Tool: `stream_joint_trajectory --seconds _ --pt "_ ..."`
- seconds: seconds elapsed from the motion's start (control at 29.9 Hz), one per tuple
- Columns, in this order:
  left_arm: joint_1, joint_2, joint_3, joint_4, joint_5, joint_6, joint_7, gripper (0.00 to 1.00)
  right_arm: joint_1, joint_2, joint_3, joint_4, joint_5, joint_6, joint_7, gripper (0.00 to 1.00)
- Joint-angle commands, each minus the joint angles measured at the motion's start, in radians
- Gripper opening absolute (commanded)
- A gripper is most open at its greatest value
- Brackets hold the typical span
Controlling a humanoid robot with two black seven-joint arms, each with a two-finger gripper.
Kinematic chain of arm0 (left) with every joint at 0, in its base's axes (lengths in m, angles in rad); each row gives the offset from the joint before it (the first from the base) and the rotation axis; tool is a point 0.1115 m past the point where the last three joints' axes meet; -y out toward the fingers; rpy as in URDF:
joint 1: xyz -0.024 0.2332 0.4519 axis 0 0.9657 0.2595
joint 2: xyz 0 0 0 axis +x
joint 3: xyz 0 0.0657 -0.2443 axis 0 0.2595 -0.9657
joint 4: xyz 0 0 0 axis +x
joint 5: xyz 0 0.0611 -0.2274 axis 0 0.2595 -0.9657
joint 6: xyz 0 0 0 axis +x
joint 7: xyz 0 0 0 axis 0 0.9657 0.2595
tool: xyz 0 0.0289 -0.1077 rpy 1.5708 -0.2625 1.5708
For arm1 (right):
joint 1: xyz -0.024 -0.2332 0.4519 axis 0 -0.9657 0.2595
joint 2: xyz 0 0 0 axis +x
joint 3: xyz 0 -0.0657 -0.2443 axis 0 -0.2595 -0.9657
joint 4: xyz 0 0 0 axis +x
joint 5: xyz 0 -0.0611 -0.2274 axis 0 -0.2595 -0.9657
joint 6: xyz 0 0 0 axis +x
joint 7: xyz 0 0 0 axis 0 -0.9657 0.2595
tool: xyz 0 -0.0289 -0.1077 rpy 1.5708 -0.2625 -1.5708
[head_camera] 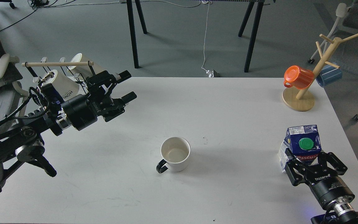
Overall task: Place cup and milk with both arms
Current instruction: 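Lift the milk carton with the right gripper and move it beside the mug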
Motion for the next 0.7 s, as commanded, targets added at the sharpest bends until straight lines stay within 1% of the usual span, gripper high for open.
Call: stream_joint_trajectory --seconds 0.0,0.17,0.3,0.43,0.67 --pt "0.0 0.0 0.0 0.007 -0.001 0.0 0.0 0.85 0.003 0.018 0.002 0.004 -0.008 0.0 0.001 0.23" --pt "0.0 -0.002 0.0 0.012 -0.001 0.0 0.0 0.85 0.011 0.028 0.002 0.034 -0.022 0.0 0.001 0.23" --pt "0.0 -0.002 0.0 0.013 0.0 0.0 0.0 0.85 0.063 0.039 -0.001 0.076 -0.057 0.0 0.001 0.23" --pt "0.0 -0.002 0.0 0.015 0.0 0.0 0.0 0.85 0.126 0.114 -0.007 0.074 -0.103 -0.005 0.001 0.23" --pt "0.002 0.0 0.0 0.015 -0.001 0.0 0.0 0.85 0.187 0.248 -0.013 0.062 -0.212 -0.134 0.001 0.23"
